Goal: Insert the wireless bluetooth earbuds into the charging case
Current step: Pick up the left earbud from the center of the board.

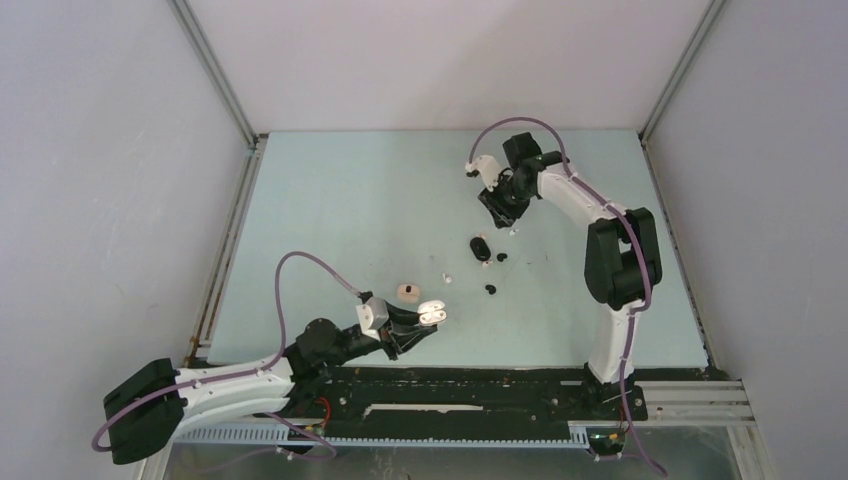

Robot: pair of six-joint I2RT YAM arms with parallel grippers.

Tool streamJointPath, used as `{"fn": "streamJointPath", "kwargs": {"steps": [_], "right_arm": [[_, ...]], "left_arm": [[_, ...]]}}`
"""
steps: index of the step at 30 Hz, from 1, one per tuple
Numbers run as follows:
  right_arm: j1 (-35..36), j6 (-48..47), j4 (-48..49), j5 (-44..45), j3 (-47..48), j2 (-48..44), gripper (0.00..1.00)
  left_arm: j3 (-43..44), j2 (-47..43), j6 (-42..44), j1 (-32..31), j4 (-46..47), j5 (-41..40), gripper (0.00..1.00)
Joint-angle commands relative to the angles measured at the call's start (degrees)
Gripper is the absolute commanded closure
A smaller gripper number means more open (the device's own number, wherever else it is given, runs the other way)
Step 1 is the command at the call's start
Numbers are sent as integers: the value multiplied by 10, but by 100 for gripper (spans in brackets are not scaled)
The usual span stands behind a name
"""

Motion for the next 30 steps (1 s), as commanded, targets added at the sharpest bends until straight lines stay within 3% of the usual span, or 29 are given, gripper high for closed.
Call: {"fn": "streamJointPath", "kwargs": {"steps": [1,10,18,30], "right_arm": [[15,-116,-56,65,37,22,57],[37,-231,-71,156,40,46,57],[44,-245,-60,195,52,80,58],[44,-238,-74,186,108,127,61]], "left_arm": [[-21,2,13,4,25,8,100],[-21,3,14,4,25,8,100],[-22,-1,14,4,23,6,100],[-23,-2,15,4,23,6,99]]}}
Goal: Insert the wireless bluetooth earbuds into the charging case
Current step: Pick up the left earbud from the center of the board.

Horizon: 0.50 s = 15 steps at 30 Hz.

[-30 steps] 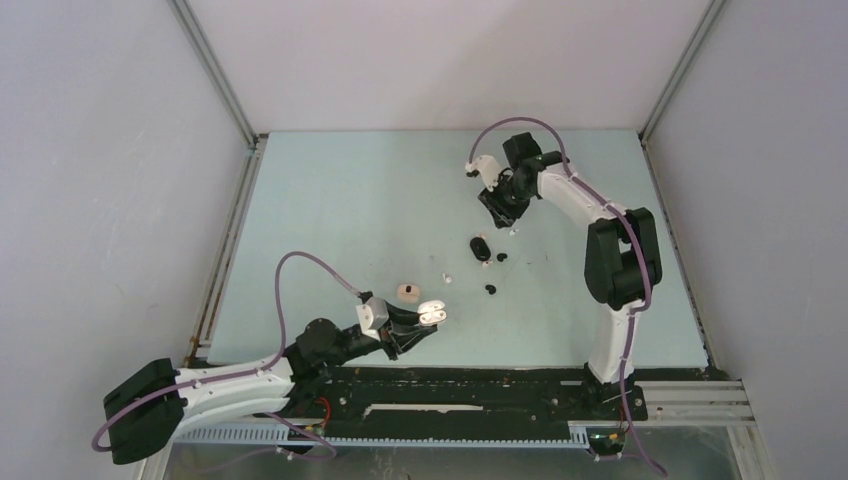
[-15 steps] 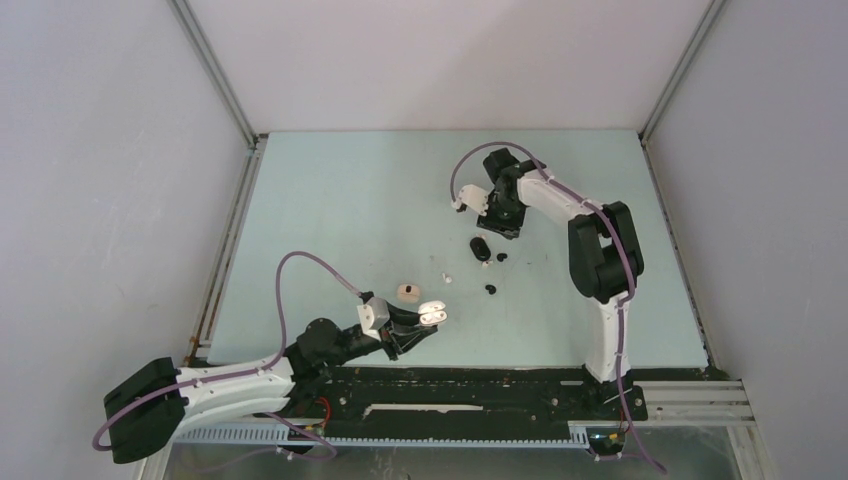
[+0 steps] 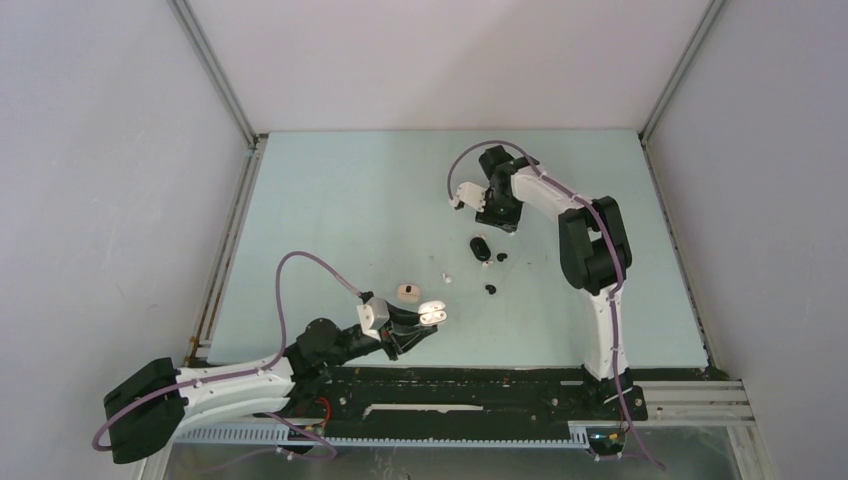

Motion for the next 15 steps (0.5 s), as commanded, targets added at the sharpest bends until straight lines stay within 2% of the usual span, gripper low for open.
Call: {"fn": "streamJointPath", "kwargs": {"steps": [1,8,15], "right_arm": [[2,-2,-13,1,43,20,62],[-1,5,-42,-1,64,46,64],[-11,15,-58,-26,70,51,64]], "left_arm": [[-23,-7,14,4,23,5,99],[-23,-9,14,4,18,-1,99],[-22,-10,7,4,8,-40,100]]}}
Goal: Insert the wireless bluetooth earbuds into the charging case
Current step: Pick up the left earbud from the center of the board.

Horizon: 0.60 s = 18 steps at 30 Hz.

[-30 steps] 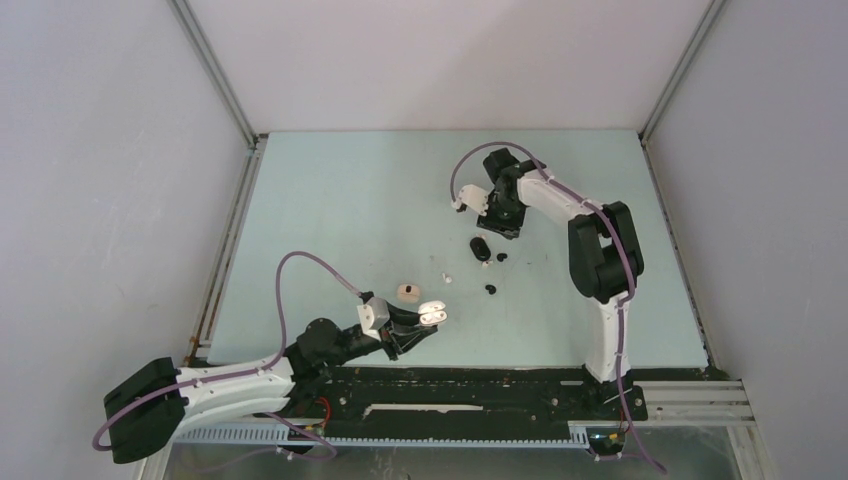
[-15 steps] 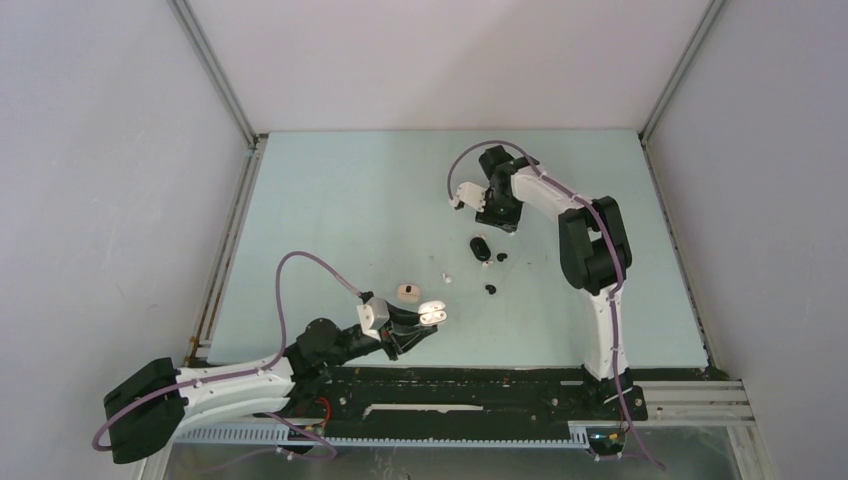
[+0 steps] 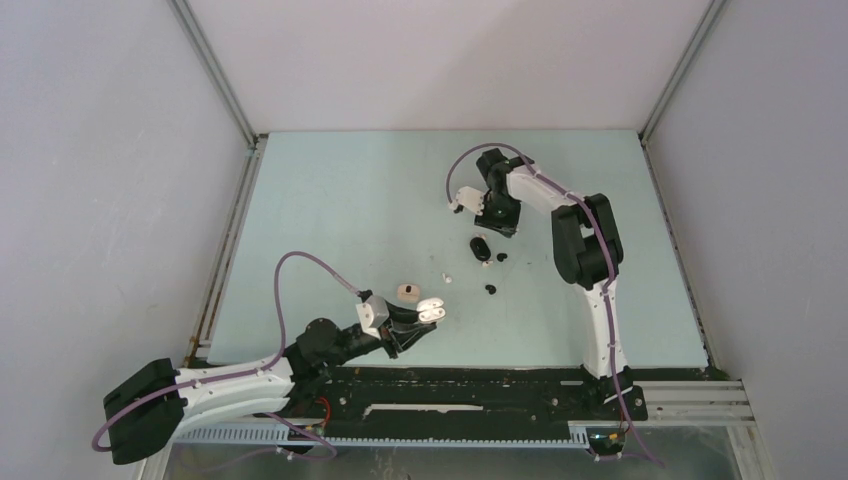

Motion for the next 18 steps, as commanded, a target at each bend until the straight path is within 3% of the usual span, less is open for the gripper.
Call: {"fn": "streamJointPath", "kwargs": {"steps": [1,9,18], "right_arm": [[-9,10,-19,-20,24,1,64],[-15,-32,-25,-98,-9,-53,64],[-14,-99,-18,-76,-53,-77,61]], "left_arm": [[-22,-6,7,4,15,-22,100],[-14,3,9,4,4,-19,100],[-11,3,12,4,-9,-18,100]]}}
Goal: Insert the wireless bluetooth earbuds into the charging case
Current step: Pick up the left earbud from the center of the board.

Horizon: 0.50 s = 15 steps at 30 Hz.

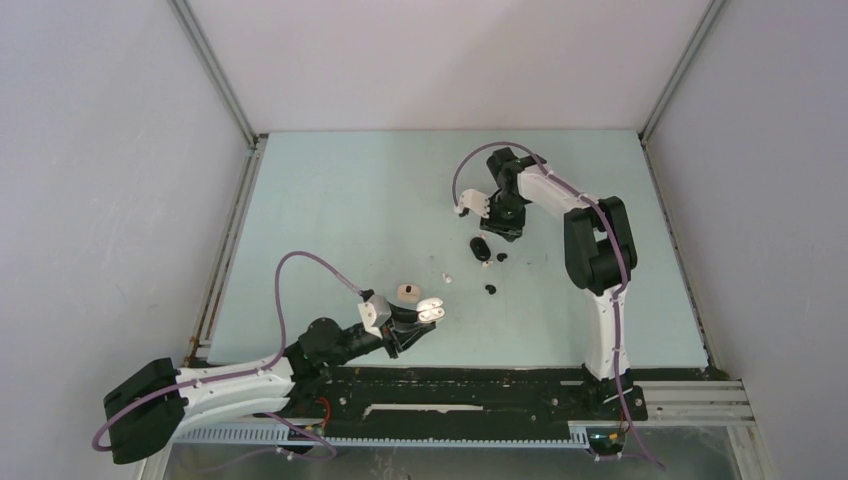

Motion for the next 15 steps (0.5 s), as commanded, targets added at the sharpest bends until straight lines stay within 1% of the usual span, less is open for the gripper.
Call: {"fn": "streamJointPath", "kwargs": {"steps": [1,6,11,15], "right_arm": [[1,-39,0,3,-7,-22,60],[7,-54,12,21,-4,-10,59],[8,-85,15,66,4,10,59],[9,-96,6,78,15,28,60]], "left_arm": [[-11,0,12,3,8,-4,100],[-14,-3,12,3,13,-7,100],[-15,-1,12,3,15,-5,100],[-15,-3,13,3,16,-5,100]]}}
